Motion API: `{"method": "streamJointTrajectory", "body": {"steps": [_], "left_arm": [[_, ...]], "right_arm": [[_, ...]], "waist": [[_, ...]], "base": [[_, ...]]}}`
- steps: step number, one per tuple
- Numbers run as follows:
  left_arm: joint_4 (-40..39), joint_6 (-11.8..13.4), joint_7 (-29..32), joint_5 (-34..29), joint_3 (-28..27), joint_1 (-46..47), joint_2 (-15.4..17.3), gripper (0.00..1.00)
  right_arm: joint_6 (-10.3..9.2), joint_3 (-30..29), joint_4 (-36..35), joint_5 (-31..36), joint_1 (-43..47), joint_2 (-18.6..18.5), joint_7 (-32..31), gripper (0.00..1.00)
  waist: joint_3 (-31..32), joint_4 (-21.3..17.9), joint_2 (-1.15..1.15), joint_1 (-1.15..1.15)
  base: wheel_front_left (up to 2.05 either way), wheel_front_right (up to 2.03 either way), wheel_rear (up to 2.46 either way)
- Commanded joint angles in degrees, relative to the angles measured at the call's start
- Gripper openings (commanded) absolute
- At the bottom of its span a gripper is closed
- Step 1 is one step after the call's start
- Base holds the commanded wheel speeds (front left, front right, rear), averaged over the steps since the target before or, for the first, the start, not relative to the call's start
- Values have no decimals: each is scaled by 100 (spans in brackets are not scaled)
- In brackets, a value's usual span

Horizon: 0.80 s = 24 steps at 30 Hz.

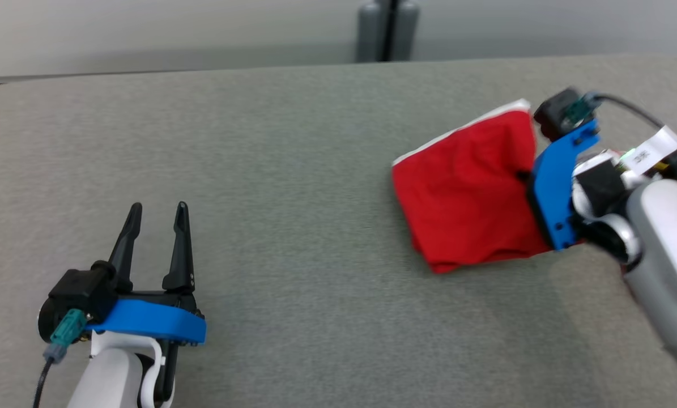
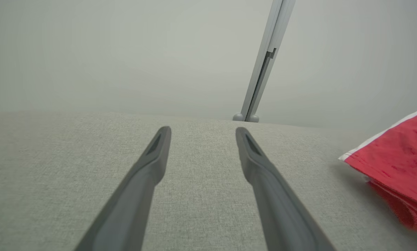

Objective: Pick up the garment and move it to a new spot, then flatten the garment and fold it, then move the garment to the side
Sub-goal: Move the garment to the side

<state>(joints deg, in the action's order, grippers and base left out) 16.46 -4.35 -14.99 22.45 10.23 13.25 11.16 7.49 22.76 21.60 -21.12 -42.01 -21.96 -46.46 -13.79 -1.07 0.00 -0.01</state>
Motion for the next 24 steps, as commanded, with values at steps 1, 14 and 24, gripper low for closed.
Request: {"method": "streamJointTrajectory", "body": {"steps": [1, 14, 24], "left_arm": [[-39, -2, -24, -45, 1, 13, 36, 100], [-347, -66, 167, -199, 170, 530, 249, 100], [-803, -78, 460, -310, 244, 912, 513, 100]], "right_arm": [[1, 99, -151, -91, -143, -211, -44, 0], [1, 682, -288, -496, -510, -2278, 452, 0], [1, 341, 1229, -102, -662, -2241, 1406, 0]], "waist": [[71, -195, 0, 1], [-690, -945, 0, 1], [-1340, -864, 0, 1]], "base": [[0, 0, 0], [0, 0, 0], [0, 0, 0]]}}
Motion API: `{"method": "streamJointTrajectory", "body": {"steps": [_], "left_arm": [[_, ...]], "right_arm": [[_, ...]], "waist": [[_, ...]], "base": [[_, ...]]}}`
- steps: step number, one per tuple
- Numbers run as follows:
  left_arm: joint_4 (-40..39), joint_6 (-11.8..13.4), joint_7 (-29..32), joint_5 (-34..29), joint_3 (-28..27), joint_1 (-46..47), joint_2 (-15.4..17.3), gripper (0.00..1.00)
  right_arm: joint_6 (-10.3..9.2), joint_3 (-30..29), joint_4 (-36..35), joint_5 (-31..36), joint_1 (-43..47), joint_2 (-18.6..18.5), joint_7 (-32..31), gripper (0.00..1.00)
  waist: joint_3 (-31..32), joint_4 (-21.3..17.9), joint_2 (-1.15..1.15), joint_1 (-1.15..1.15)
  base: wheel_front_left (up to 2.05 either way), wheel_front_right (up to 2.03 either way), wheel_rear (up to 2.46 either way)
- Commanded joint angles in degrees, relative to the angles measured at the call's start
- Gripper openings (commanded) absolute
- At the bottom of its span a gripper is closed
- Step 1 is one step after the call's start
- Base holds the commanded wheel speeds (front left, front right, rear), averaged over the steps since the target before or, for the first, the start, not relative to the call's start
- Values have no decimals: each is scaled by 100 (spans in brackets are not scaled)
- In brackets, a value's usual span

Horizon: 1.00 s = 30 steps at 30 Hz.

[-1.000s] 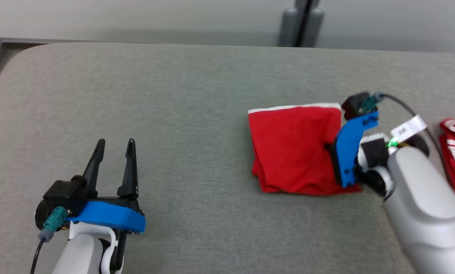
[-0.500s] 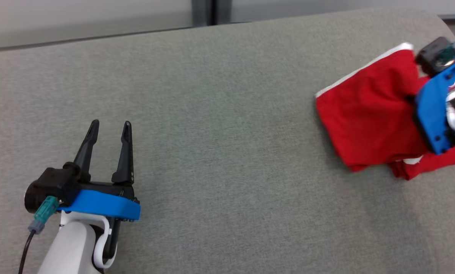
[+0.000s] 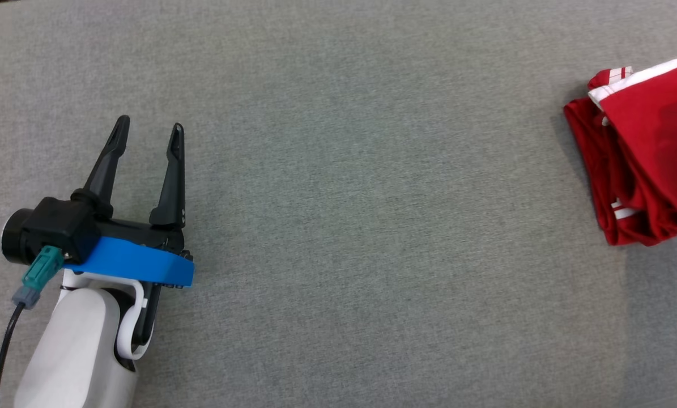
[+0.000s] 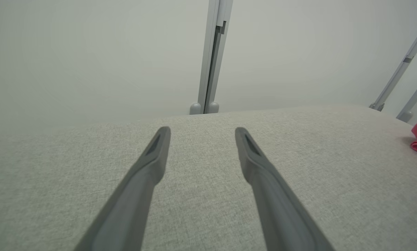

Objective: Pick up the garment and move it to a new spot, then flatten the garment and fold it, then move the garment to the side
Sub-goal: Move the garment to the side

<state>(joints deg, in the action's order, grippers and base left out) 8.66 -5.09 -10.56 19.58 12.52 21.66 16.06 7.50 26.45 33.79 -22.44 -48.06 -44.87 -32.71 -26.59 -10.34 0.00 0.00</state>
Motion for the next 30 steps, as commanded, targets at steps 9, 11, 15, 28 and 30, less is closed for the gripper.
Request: {"method": "streamJointTrajectory", "body": {"steps": [9, 11, 15, 28, 30], "left_arm": [[20, 50, 27, -2, 79, -38, 37, 100], [98, 50, -31, 21, 90, -104, 1, 100], [303, 79, -145, 134, 98, -311, -128, 100], [685, 255, -380, 430, -130, -1300, -277, 100], [738, 261, -409, 461, -179, -1429, -277, 100]], "right_arm": [[0, -1411, 1323, 588, 195, 936, 617, 100], [0, -1740, 1415, 624, 257, 1134, 843, 100], [0, -2028, 1256, 583, 567, 1377, 1253, 100], [0, -2309, -1782, 400, 2838, 2444, 2403, 100], [1, -2382, -2084, 493, 3125, 2692, 2677, 100]], "waist": [[107, 197, 0, 0], [289, 235, 0, 0], [779, 332, 0, 0], [2097, 616, 0, 0], [2204, 655, 0, 0]], "base": [[0, 0, 0], [0, 0, 0], [0, 0, 0], [0, 0, 0], [0, 0, 0]]}}
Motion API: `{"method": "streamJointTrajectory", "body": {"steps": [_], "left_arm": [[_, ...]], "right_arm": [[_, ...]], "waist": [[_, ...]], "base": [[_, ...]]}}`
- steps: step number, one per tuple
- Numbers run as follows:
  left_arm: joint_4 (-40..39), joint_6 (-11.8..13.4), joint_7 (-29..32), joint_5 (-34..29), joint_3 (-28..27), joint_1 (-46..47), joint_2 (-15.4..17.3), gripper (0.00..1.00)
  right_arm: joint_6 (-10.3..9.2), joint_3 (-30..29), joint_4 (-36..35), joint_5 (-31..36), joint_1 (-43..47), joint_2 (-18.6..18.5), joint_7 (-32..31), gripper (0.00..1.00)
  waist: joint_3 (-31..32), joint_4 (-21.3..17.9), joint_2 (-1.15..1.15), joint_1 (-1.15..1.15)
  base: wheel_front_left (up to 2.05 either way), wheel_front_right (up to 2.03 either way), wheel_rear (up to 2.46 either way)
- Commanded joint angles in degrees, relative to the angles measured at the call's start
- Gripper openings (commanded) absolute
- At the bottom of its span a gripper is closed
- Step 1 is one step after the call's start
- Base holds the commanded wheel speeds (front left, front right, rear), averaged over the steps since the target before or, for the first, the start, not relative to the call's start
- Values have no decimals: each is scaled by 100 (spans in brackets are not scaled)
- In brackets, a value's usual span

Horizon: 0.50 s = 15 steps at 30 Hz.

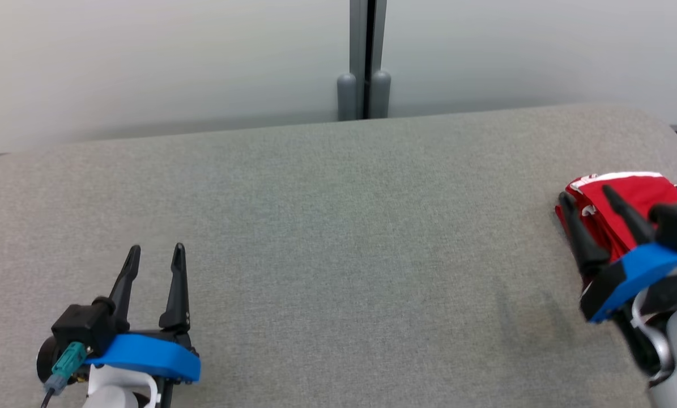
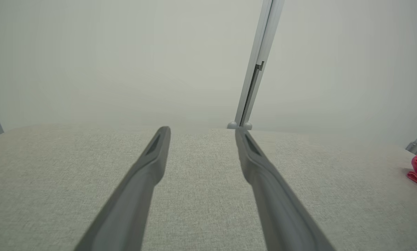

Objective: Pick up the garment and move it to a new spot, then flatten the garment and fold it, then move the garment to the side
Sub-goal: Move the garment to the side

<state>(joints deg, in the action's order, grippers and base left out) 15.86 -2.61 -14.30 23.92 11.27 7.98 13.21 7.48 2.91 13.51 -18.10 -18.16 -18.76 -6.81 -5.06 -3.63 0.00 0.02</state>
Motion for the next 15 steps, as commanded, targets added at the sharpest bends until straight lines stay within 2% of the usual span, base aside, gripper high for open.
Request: {"method": "streamJointTrajectory", "body": {"steps": [1, 7, 15], "left_arm": [[19, 12, -35, 27, -54, -61, 8, 100], [82, 52, -69, 60, -101, -324, -77, 100], [176, 38, -92, 73, -192, -608, -109, 100]], "right_arm": [[3, -28, -56, 59, 134, 80, 86, 100], [3, -261, -204, 323, 873, 862, 737, 100], [3, -415, 5, 618, 1204, 1325, 1104, 100]], "waist": [[51, -15, 0, -2], [293, 145, 0, -2], [515, 240, 0, -2]], "base": [[0, 0, 0], [0, 0, 0], [0, 0, 0]]}}
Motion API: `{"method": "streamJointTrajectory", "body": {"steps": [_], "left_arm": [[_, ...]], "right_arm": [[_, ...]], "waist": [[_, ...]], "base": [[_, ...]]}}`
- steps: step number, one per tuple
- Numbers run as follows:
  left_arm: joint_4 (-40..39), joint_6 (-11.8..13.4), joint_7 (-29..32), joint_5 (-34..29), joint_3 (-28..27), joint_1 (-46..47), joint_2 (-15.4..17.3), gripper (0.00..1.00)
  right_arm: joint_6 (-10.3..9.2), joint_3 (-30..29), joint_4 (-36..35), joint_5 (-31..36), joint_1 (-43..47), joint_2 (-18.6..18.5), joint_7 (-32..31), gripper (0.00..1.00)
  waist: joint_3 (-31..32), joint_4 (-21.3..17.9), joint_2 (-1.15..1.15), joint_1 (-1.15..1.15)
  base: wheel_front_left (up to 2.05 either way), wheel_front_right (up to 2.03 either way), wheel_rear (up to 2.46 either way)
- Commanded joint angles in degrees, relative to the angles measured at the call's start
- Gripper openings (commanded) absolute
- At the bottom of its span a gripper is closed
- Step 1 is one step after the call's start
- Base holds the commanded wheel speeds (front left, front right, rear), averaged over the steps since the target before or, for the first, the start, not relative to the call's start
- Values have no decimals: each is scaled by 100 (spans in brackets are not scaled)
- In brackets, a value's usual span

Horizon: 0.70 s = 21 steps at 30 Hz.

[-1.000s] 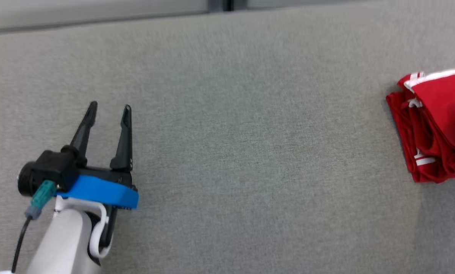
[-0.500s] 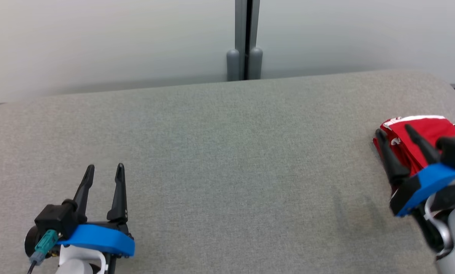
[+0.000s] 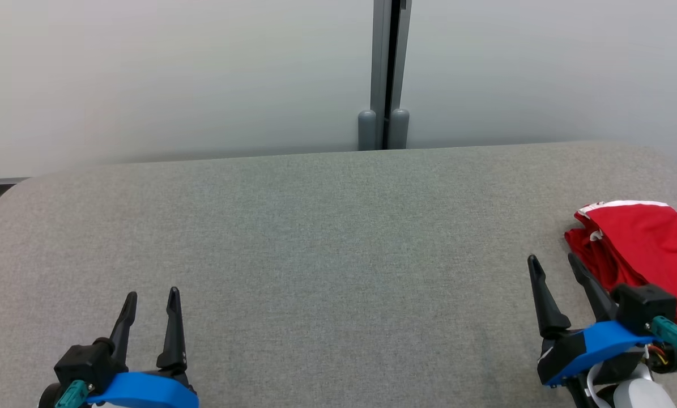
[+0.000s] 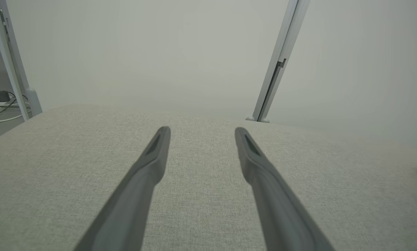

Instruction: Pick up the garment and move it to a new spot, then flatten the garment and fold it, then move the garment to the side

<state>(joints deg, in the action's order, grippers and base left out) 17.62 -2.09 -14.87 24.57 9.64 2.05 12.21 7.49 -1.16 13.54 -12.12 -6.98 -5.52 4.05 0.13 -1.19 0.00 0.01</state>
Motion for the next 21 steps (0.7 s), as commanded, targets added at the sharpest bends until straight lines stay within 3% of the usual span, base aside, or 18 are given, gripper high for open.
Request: {"method": "streamJointTrajectory", "body": {"steps": [1, 21], "left_arm": [[12, -16, -32, 0, -34, -43, -10, 100], [18, -157, -36, -35, -101, -117, -5, 100]], "right_arm": [[2, -45, 9, 33, 90, 38, 48, 100], [2, -155, -131, 88, 416, 225, -87, 100]], "waist": [[14, 1, 0, -1], [36, -42, 0, -1]], "base": [[0, 0, 0], [0, 0, 0]]}}
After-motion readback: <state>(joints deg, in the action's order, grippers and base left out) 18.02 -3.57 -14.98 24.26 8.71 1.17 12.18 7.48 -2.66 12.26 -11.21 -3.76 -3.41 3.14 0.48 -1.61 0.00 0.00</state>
